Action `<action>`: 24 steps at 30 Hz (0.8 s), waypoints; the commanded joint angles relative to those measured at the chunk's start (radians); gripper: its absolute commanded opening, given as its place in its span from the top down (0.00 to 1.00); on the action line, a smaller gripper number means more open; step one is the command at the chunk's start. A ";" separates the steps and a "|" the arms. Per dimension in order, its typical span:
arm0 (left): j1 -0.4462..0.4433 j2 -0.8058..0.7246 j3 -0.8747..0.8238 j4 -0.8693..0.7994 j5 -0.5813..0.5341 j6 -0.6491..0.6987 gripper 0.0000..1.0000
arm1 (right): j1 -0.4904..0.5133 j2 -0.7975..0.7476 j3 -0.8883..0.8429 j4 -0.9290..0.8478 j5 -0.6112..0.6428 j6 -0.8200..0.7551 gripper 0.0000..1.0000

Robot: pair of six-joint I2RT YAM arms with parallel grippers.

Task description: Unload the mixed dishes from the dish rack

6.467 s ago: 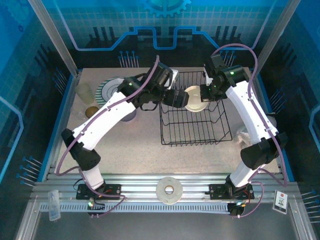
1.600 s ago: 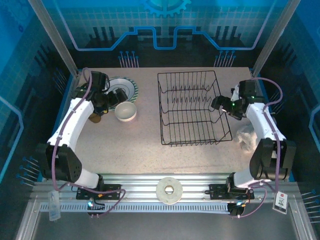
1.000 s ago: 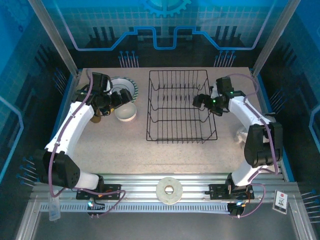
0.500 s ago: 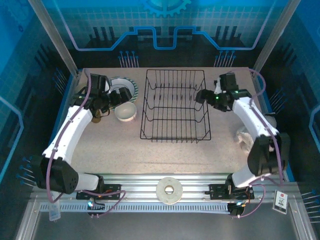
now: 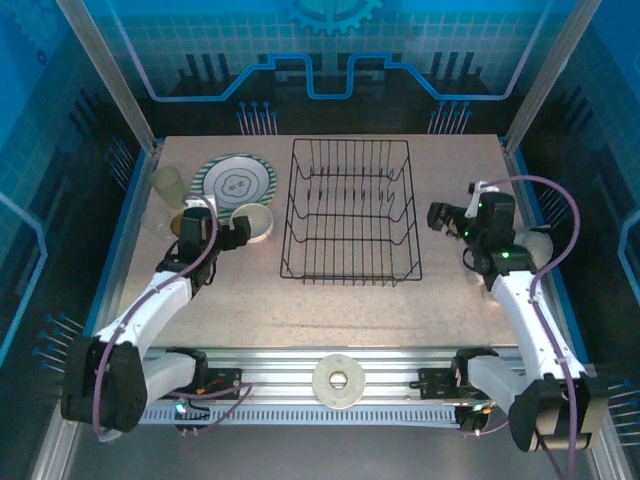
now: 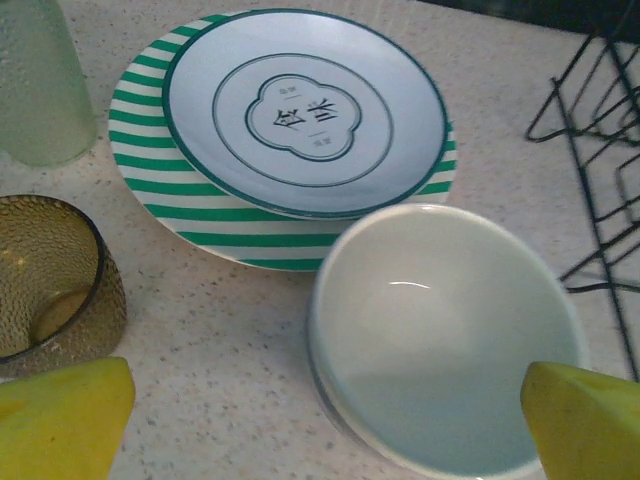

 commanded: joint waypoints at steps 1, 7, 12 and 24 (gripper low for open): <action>0.018 0.066 -0.047 0.261 -0.057 0.135 0.01 | -0.024 -0.016 -0.148 0.296 -0.031 -0.093 0.00; 0.055 0.209 -0.084 0.437 -0.029 0.130 0.01 | -0.033 0.005 -0.438 0.821 -0.042 -0.203 0.00; 0.077 0.274 -0.120 0.565 -0.044 0.123 0.01 | -0.039 0.123 -0.479 0.967 -0.050 -0.210 0.00; 0.104 0.370 -0.243 0.869 0.005 0.109 0.01 | -0.044 0.344 -0.494 1.198 -0.092 -0.217 0.00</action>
